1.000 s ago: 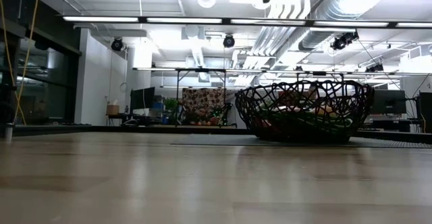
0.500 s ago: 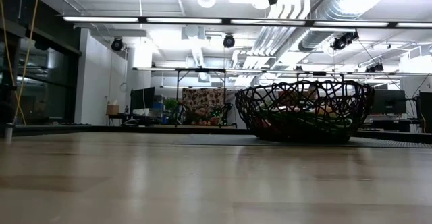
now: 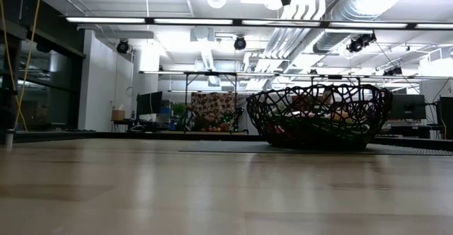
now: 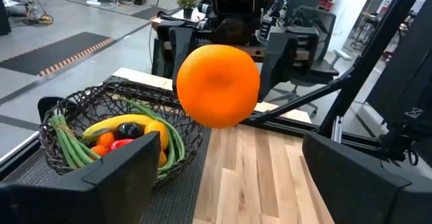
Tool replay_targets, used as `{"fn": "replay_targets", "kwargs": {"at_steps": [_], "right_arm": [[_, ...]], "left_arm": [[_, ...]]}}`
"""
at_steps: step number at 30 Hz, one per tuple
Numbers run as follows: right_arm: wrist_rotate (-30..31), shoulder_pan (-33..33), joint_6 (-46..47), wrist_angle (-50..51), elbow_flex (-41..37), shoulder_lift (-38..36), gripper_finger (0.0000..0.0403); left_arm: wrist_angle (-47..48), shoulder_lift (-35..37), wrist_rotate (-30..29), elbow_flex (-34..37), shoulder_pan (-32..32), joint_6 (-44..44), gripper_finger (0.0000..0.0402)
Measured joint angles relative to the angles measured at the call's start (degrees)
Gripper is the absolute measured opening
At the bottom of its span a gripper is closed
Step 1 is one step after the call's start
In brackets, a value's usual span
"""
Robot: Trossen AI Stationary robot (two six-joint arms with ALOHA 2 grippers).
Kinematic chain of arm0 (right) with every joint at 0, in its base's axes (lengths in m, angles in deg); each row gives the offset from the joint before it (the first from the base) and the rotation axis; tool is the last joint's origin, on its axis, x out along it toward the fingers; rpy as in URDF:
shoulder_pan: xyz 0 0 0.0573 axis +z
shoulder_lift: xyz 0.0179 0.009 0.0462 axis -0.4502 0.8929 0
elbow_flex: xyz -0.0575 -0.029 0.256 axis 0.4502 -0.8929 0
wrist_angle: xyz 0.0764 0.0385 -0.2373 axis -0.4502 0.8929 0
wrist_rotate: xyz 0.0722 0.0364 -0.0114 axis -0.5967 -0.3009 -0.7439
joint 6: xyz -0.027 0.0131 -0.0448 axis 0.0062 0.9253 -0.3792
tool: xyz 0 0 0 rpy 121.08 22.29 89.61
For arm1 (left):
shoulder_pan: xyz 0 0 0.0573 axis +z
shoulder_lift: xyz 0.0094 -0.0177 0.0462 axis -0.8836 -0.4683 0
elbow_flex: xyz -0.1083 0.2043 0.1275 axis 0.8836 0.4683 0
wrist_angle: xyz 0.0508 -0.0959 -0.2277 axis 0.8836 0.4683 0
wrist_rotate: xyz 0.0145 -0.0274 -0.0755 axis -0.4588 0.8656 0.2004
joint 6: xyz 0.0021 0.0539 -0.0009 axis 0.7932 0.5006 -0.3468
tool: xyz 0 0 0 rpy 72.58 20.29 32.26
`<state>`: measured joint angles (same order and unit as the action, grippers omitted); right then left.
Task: Build produce basket
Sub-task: Put the orange into the black basket
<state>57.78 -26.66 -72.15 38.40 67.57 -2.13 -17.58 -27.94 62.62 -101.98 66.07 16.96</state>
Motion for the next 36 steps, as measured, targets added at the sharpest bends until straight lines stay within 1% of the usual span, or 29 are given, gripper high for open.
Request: {"fn": "replay_targets", "kwargs": {"at_steps": [2, 4, 6, 8, 10, 12, 14, 16, 20, 24, 27, 30, 36], "right_arm": [[0.50, -0.11, -0.79, 0.04, 0.01, 0.00, 0.0328], [3.21, -0.60, -0.90, 4.13, 1.32, -0.26, 0.0328], [6.25, -2.23, -0.30, 12.44, 5.14, -0.33, 0.0328], [9.20, -4.63, 0.54, 23.06, 9.69, -0.47, 0.0328], [12.09, -7.55, 0.93, 33.15, 13.95, -0.04, 0.0328], [13.64, -11.26, 2.77, 42.53, 17.53, 0.21, 0.0328], [14.18, -15.50, 5.30, 49.69, 19.98, 0.70, 0.0328], [13.98, -20.01, 7.05, 57.05, 20.55, 1.24, 0.0328], [11.23, -28.29, 8.33, 64.21, 18.41, 3.33, 0.0328], [6.19, -34.80, 9.18, 64.05, 14.54, 7.49, 0.0328], [4.90, -37.28, 9.55, 61.63, 13.27, 11.68, 0.0329], [4.57, -37.81, 9.60, 58.48, 13.11, 16.57, 0.0333], [2.90, -37.59, 9.45, 51.51, 13.11, 23.70, 0.0340]], "left_arm": [[-0.01, 0.00, -0.04, 0.00, 0.00, -0.02, 0.0348], [-0.11, 0.00, -0.07, 0.00, 0.00, -0.05, 0.0348], [-0.43, 0.02, -0.14, 0.00, 0.00, -0.35, 0.0348], [-0.93, 0.02, -0.22, 0.00, 0.00, -0.44, 0.0348], [-1.25, 0.02, -0.27, 0.00, 0.00, -0.46, 0.0348], [-1.24, 0.02, -0.78, 0.00, 0.00, -0.47, 0.0348], [-1.18, 0.02, -1.34, 0.00, 0.00, -0.46, 0.0348], [-1.20, 0.02, -1.36, 0.00, 0.00, -0.46, 0.0348], [-1.15, 0.04, -1.49, 0.00, 0.13, -0.11, 0.0348], [-1.18, 0.02, -1.49, 0.00, 0.13, -0.07, 0.0348], [-1.20, 0.04, -1.49, 0.00, 0.13, -0.07, 0.0348], [-1.22, 0.03, -1.49, 0.00, 0.13, -0.07, 0.0348], [-1.22, 0.04, -1.49, 0.00, 0.13, -0.07, 0.0348]]}}
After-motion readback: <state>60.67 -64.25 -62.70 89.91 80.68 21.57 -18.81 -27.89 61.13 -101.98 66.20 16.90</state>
